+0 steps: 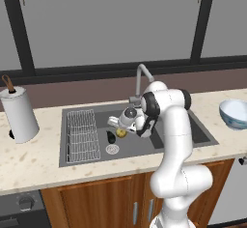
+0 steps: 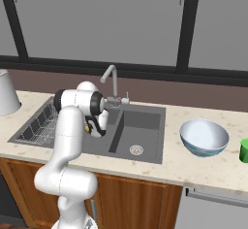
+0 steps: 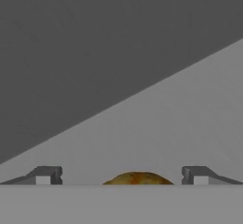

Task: Remove the squash and eggplant from the sink. Then move the bowl and cup from the counter to the sink for washing.

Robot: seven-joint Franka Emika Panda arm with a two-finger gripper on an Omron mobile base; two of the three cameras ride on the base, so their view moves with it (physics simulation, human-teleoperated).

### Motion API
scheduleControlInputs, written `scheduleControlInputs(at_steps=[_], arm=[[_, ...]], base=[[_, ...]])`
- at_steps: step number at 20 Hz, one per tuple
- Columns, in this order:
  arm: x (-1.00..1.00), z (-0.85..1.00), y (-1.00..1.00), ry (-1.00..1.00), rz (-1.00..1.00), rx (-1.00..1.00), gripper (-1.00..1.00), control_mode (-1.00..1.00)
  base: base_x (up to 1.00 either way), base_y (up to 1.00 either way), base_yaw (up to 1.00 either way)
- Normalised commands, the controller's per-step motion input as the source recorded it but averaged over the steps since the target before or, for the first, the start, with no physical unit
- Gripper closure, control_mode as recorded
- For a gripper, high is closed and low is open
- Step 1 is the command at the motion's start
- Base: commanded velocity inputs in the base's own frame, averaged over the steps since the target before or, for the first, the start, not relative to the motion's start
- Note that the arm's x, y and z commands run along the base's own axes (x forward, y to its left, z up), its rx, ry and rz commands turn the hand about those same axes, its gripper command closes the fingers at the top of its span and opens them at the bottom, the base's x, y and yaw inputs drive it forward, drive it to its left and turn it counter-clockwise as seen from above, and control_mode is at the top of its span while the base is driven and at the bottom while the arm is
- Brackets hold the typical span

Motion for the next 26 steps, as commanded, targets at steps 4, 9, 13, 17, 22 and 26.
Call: scheduleControlInputs(at_steps=[4, 9, 13, 17, 22, 26], arm=[[-0.06, -0.06, 0.14, 0.00, 0.00, 0.00, -1.00, -1.00], [-0.12, -0.02, 0.12, 0.00, 0.01, 0.00, -1.00, -1.00], [-0.13, 0.00, 0.11, 0.00, 0.03, 0.00, -1.00, -1.00], [-0.07, 0.00, 0.05, 0.00, 0.02, -0.02, -1.00, -1.00], [-0.05, 0.00, 0.00, 0.00, 0.00, -0.10, -1.00, -1.00], [0.00, 0.00, -0.02, 0.01, 0.00, -0.08, -1.00, -1.00]], base=[[0.00, 0.00, 0.00], [0.00, 0.00, 0.00], [0.00, 0.00, 0.00], [0.00, 0.00, 0.00], [0.00, 0.00, 0.00], [0.00, 0.00, 0.00]])
